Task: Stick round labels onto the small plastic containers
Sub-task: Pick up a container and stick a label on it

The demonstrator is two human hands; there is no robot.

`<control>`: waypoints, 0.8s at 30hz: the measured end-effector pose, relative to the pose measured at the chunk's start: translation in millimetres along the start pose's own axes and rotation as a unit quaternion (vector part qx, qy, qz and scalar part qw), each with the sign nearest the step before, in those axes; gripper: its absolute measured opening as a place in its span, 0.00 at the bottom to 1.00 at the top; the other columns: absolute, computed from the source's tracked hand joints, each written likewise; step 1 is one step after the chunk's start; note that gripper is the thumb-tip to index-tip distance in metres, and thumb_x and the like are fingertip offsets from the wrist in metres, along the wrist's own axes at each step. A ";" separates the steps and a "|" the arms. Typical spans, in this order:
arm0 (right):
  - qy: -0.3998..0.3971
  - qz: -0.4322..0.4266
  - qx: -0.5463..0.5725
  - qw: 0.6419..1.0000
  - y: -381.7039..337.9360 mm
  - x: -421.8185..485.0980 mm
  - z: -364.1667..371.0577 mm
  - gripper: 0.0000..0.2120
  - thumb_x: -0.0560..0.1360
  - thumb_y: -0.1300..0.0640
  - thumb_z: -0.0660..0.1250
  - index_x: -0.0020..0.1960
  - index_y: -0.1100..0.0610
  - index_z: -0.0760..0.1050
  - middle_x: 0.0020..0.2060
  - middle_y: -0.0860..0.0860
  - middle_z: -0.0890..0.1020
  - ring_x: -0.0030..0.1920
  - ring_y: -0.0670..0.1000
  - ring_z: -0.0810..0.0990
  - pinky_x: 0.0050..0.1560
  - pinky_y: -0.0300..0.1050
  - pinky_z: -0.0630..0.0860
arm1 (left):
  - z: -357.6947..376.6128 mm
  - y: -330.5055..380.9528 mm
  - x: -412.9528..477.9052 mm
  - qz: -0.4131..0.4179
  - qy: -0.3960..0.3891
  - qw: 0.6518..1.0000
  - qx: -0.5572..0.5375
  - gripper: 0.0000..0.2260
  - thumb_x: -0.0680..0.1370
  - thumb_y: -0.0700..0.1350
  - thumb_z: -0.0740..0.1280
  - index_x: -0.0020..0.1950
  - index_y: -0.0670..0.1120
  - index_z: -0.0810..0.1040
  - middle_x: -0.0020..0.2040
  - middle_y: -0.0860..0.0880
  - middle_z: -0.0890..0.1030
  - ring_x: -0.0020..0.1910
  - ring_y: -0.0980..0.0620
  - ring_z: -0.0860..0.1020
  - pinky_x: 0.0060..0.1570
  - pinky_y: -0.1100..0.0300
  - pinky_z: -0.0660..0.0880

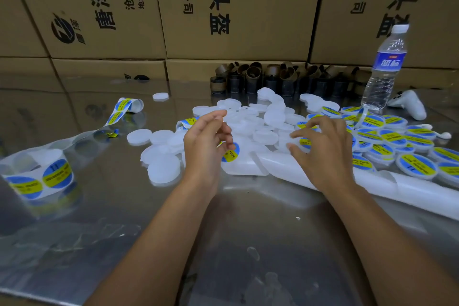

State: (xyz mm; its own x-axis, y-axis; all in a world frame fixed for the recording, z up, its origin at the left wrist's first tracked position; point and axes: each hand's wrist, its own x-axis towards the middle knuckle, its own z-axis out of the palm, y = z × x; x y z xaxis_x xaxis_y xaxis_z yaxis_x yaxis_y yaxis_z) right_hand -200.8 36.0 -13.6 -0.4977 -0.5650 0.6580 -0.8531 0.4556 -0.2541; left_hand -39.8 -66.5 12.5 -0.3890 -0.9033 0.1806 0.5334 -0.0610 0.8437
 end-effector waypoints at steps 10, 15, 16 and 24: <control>-0.163 -0.024 -0.067 0.984 -6.6 -3.0 -1.8 0.14 0.75 0.58 0.62 0.55 0.43 0.79 0.64 0.47 0.68 0.66 0.53 0.57 0.65 0.49 0.53 | -0.6 -2.1 1.4 -0.017 -0.009 1.000 0.004 0.09 0.79 0.36 0.60 0.45 0.45 0.79 0.26 0.52 0.75 0.26 0.55 0.74 0.29 0.65 0.74; -0.155 -0.041 -0.037 0.986 -7.9 -2.4 -0.9 0.12 0.75 0.59 0.64 0.51 0.45 0.81 0.59 0.45 0.73 0.66 0.52 0.61 0.68 0.51 0.52 | -1.1 -1.4 1.8 -0.022 -0.005 1.000 -0.009 0.08 0.79 0.36 0.60 0.46 0.44 0.78 0.27 0.52 0.75 0.26 0.55 0.74 0.29 0.64 0.73; -0.144 -0.043 -0.029 0.988 -8.1 -2.1 -0.6 0.09 0.75 0.56 0.65 0.50 0.46 0.81 0.57 0.45 0.75 0.65 0.52 0.62 0.68 0.51 0.52 | -1.0 -1.3 1.9 -0.023 -0.004 1.000 -0.010 0.08 0.79 0.36 0.60 0.46 0.44 0.78 0.27 0.52 0.75 0.26 0.55 0.74 0.29 0.64 0.73; 0.041 0.107 0.307 0.945 -17.6 4.6 -4.9 0.07 0.76 0.56 0.66 0.40 0.54 0.79 0.34 0.40 0.78 0.42 0.43 0.75 0.50 0.36 0.70 | -0.9 -1.0 2.4 -0.026 -0.004 1.000 -0.011 0.09 0.79 0.35 0.60 0.46 0.44 0.78 0.26 0.52 0.74 0.26 0.55 0.74 0.29 0.64 0.74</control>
State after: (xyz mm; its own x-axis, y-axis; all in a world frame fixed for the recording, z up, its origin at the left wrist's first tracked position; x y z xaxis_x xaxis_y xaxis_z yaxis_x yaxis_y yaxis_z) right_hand -187.3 28.8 -2.7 -0.6776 -0.4381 0.5907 -0.6758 0.0540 -0.7351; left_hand -40.5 -69.0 11.6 -0.4223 -0.8955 0.1402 0.5288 -0.1178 0.8406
